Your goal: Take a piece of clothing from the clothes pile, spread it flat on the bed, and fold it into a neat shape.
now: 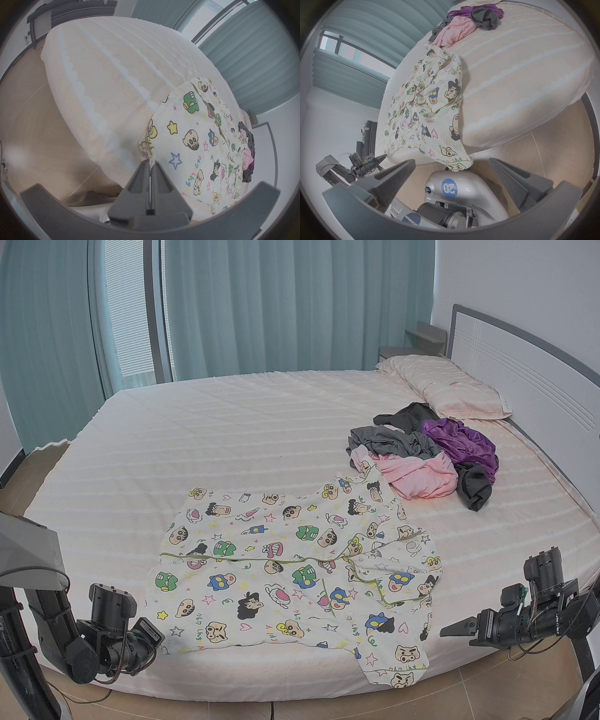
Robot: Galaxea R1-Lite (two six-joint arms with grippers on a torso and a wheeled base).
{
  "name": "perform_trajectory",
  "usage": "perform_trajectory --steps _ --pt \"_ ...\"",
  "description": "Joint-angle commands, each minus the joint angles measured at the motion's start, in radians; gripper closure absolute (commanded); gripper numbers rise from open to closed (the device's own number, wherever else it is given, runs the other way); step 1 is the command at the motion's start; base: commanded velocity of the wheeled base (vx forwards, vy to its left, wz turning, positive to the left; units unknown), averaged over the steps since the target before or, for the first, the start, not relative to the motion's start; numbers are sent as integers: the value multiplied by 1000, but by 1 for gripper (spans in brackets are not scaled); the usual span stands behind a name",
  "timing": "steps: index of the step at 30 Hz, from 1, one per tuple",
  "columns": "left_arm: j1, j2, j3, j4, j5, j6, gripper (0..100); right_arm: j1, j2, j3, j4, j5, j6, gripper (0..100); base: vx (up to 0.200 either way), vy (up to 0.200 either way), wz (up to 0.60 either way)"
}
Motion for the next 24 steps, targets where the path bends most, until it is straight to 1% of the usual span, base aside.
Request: perform_trajectory --steps 1,6,9,16,20,23,24 --pt "-1 -3 10 -1 0 -1 100 0 2 0 0 0 -1 0 0 0 0" --pt "16 -48 19 -1 2 5 100 0 2 0 0 0 -1 0 0 0 0" --pt "44 -120 25 7 0 9 100 0 2 -4 0 0 -1 0 0 0 0" --pt "50 -207 45 5 -10 15 100 8 36 -57 -28 -1 3 0 0 0 0" --pt "67 -236 47 7 -47 15 100 22 145 -147 -35 -5 -1 0 0 0 0" --pt "78 -238 47 7 -60 13 100 25 177 -176 -34 -5 -1 0 0 0 0" --pt "105 -239 42 1 -76 13 100 53 257 -222 -35 -8 1 0 0 0 0"
